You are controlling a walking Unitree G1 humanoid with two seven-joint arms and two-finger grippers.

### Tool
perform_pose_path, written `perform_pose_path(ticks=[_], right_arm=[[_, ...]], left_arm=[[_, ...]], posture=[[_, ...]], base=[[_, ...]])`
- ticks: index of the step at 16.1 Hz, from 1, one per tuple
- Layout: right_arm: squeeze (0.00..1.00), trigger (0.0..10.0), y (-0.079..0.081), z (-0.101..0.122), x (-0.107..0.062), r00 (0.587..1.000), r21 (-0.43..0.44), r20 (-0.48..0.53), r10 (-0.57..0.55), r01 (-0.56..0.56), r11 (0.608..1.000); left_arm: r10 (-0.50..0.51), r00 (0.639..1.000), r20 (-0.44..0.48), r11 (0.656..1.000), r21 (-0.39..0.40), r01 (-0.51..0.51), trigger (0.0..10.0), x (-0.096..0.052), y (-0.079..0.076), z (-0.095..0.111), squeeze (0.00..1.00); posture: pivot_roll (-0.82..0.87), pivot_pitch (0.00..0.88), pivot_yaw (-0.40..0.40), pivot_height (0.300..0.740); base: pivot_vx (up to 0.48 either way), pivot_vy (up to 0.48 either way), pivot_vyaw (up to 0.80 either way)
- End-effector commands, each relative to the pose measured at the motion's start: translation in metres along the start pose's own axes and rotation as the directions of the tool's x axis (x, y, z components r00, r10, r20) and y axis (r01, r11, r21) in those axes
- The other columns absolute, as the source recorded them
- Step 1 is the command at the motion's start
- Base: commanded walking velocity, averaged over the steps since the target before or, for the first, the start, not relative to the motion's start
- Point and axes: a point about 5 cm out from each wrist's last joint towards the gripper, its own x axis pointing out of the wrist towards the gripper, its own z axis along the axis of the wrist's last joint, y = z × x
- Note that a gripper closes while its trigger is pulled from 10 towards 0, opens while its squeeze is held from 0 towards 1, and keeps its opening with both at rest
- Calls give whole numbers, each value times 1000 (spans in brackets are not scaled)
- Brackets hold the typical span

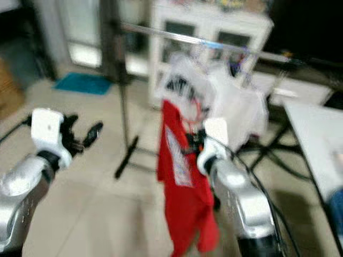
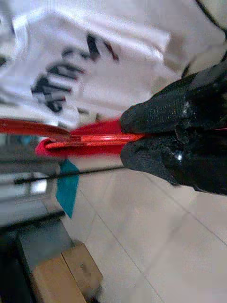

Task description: Hang hanger

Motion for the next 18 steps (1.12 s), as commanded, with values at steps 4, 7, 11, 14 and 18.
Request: perform_pose_path(ticks=[4,7,11,14,18], right_arm=[[0,10000,-9,12,2,997,42,51,-66,64,997],[0,10000,-8,18,3,994,13,85,-64,63,998],[0,10000,-4,18,5,996,-25,84,-35,38,999],[0,10000,-4,20,6,995,-16,89,-42,43,999],[0,10000,-5,20,4,995,-14,93,-46,47,999]], left_arm=[[-30,999,11,999,15,30,10000,1,-8,4,0],[-32,999,10,999,10,32,10000,-1,-9,4,0],[-33,999,3,999,10,33,10000,-5,-9,2,0],[-52,999,-5,999,15,52,10000,-6,-12,1,0],[-88,996,-14,996,29,88,10000,-5,-15,0,0]], posture=[[115,0,-43,740],[118,0,-50,740],[125,0,-68,740],[127,0,-72,740],[124,0,-63,740]], base=[[480,0,0],[480,0,0],[480,0,0],[480,0,0],[471,0,0]])
